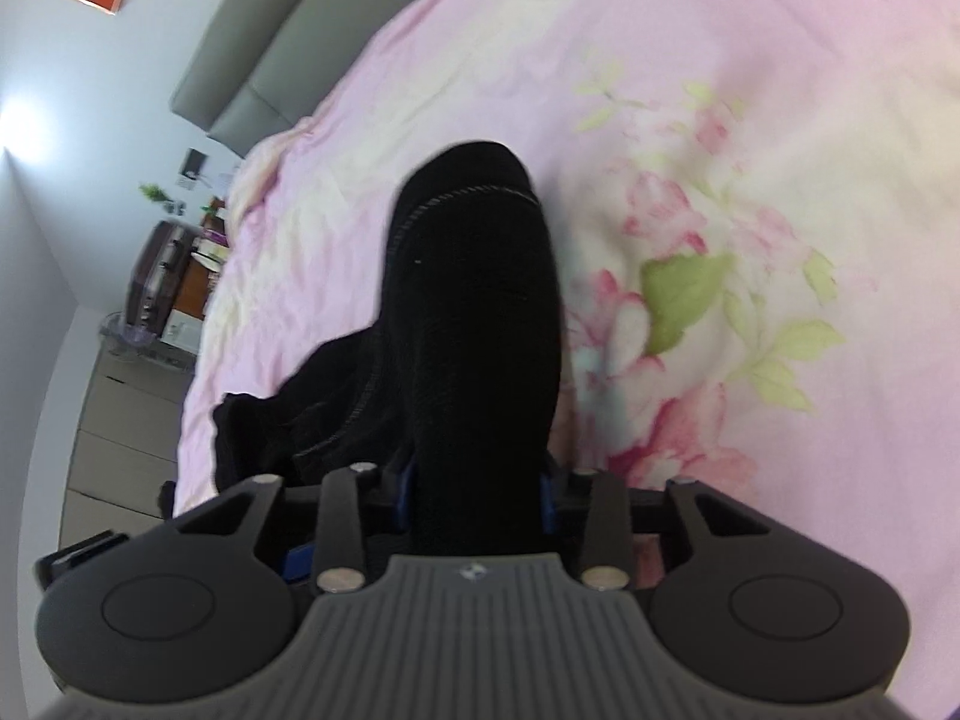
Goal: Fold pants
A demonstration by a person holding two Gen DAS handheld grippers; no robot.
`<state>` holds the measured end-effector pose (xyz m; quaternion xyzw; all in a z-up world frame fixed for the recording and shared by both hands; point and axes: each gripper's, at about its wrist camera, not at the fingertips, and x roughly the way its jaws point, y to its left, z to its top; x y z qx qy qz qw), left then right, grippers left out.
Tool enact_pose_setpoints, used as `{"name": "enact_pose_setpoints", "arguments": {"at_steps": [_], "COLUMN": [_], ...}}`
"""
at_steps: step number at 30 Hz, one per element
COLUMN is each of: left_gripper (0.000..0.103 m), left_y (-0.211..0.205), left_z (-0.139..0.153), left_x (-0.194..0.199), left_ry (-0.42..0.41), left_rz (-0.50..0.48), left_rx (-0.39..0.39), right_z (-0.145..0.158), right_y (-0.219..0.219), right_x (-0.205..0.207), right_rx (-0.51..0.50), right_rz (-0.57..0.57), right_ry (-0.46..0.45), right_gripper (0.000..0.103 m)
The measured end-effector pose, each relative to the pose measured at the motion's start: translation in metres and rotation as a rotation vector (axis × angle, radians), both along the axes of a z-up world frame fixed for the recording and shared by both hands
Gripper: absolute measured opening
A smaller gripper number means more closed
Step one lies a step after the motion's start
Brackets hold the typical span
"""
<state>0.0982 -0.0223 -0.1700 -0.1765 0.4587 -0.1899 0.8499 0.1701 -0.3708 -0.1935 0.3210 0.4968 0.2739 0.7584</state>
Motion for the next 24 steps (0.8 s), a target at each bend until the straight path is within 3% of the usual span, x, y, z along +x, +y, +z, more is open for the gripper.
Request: {"name": "enact_pose_setpoints", "arguments": {"at_steps": [3,5,9,16,24], "left_gripper": [0.077,0.078,0.078,0.081,0.082], "left_y": [0.006,0.014,0.03,0.051,0.072], "left_z": [0.004,0.006,0.011,0.036,0.055], "left_x": [-0.002,-0.006,-0.016,-0.037,-0.052], "left_ry": [0.012,0.007,0.008,-0.045,-0.092], "left_rz": [-0.008,0.022,0.074,0.089,0.114], "left_rx": [-0.016,-0.056,-0.122,-0.087,-0.087], "right_z": [0.011,0.024,0.058,0.1,0.129], "right_y": [0.0,0.009,0.033,0.078,0.117], "right_x": [-0.011,-0.019,-0.03,-0.043,-0.058], "right_rx": [0.151,0.181,0.175,0.137,0.139], "right_rz": [-0.028,-0.02,0.005,0.037,0.032], "right_ry": [0.011,-0.014,-0.063,-0.131,-0.162], "right_gripper": [0.023,0.022,0.021,0.021,0.021]}}
